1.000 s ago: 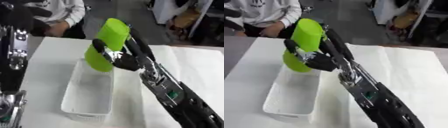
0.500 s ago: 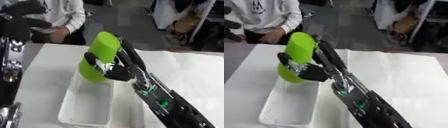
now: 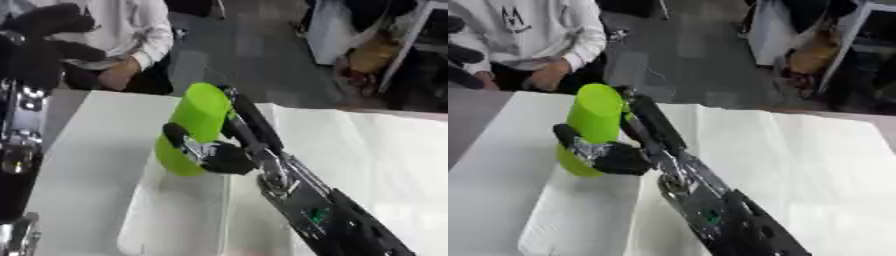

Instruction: Pick up objects on the table and place them in the box.

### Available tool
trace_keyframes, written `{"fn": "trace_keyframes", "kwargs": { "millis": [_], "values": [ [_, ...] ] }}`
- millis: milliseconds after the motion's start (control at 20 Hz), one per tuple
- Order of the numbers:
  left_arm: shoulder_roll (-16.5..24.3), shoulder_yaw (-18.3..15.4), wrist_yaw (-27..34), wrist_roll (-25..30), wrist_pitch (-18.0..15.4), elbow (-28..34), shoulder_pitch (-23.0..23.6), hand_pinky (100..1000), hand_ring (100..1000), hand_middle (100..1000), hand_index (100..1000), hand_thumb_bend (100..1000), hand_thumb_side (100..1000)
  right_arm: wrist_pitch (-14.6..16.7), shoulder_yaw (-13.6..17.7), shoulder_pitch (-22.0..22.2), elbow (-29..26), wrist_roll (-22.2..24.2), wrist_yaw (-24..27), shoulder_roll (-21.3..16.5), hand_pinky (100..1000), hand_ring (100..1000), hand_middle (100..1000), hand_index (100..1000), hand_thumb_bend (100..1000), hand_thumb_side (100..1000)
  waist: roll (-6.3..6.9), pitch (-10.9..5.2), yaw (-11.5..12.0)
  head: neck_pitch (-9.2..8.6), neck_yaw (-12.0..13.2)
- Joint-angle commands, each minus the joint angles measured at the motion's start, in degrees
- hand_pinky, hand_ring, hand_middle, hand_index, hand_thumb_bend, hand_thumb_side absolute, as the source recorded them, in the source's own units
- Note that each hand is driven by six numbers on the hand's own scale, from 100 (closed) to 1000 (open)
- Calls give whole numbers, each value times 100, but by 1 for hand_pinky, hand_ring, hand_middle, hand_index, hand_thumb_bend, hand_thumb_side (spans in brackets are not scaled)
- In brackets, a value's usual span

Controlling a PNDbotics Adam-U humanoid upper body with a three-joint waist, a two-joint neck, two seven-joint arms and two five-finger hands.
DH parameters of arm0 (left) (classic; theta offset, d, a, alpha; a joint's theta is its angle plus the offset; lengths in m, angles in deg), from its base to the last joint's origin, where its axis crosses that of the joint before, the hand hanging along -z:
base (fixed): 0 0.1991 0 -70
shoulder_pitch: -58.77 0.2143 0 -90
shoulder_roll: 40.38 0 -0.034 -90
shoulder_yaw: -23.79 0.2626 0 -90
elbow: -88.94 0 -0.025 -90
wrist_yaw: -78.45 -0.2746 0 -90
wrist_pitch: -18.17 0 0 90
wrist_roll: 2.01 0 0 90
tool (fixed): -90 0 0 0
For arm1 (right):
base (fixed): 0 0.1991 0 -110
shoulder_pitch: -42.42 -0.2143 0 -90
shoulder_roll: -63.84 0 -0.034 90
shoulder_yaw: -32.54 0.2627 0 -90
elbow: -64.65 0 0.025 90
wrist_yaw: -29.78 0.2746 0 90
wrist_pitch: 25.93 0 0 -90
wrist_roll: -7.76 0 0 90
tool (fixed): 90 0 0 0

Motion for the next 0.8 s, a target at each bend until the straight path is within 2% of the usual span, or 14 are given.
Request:
{"fn": "trace_keyframes", "kwargs": {
  "millis": [50, 150, 200, 250, 300, 350, 400, 450, 500, 550, 600, 800],
  "values": [
    [17, 5, -26, 18, -1, 83, -79, 520, 624, 743, 855, 179, 959, 25, 41, -76, -17, -15, -115, 3, 100, 100, 100, 247, 100, 807, 25, -99, 2, -50, -26],
    [21, 2, -31, 22, 5, 83, -76, 520, 624, 743, 855, 179, 959, 29, 49, -68, -2, -28, -183, 6, 100, 100, 100, 257, 100, 809, 27, -100, -3, -41, -21],
    [23, 0, -33, 22, 7, 83, -75, 520, 624, 743, 855, 179, 959, 34, 53, -61, 2, -46, -216, 7, 100, 246, 315, 465, 100, 907, 27, -101, -6, -36, -20],
    [26, -3, -36, 20, 9, 83, -73, 520, 624, 743, 855, 179, 959, 27, 50, -47, 24, -51, -245, 8, 100, 205, 277, 440, 100, 895, 27, -102, -12, -30, -18],
    [30, -5, -38, 18, 11, 83, -72, 520, 624, 743, 856, 179, 959, 14, 40, -36, 52, -28, -280, 9, 234, 614, 676, 731, 100, 991, 26, -104, -16, -24, -15],
    [33, -5, -38, 18, 12, 83, -69, 520, 624, 743, 856, 179, 959, -20, 23, -27, 96, 51, -337, 11, 146, 560, 619, 690, 100, 971, 26, -105, -20, -19, -9],
    [35, -6, -38, 18, 14, 83, -68, 520, 624, 743, 856, 179, 960, -47, 17, -24, 122, 133, -393, 17, 540, 820, 851, 875, 100, 1000, 26, -106, -24, -17, -4],
    [37, -7, -38, 17, 14, 83, -66, 520, 624, 743, 856, 186, 959, -66, 10, -17, 139, 240, -453, 25, 470, 774, 810, 842, 100, 1000, 27, -105, -28, -17, 2],
    [39, -9, -38, 16, 15, 83, -65, 520, 624, 743, 856, 179, 960, -73, 9, -11, 142, 327, -501, 31, 701, 911, 934, 948, 100, 1000, 28, -105, -31, -16, 7],
    [40, -9, -38, 17, 16, 83, -64, 520, 624, 743, 856, 179, 960, -71, 6, -4, 143, 419, -545, 37, 701, 911, 934, 948, 100, 1000, 28, -105, -32, -12, 10],
    [41, -10, -38, 17, 17, 83, -64, 520, 624, 744, 856, 179, 960, -66, 9, 2, 138, 492, -577, 43, 766, 941, 967, 978, 100, 1000, 29, -104, -34, -10, 13],
    [48, -13, -40, 14, 18, 83, -62, 521, 624, 744, 855, 179, 960, -47, 22, 29, 114, 647, -619, 54, 801, 955, 989, 994, 133, 1000, 31, -102, -40, 0, 30]
  ]
}}
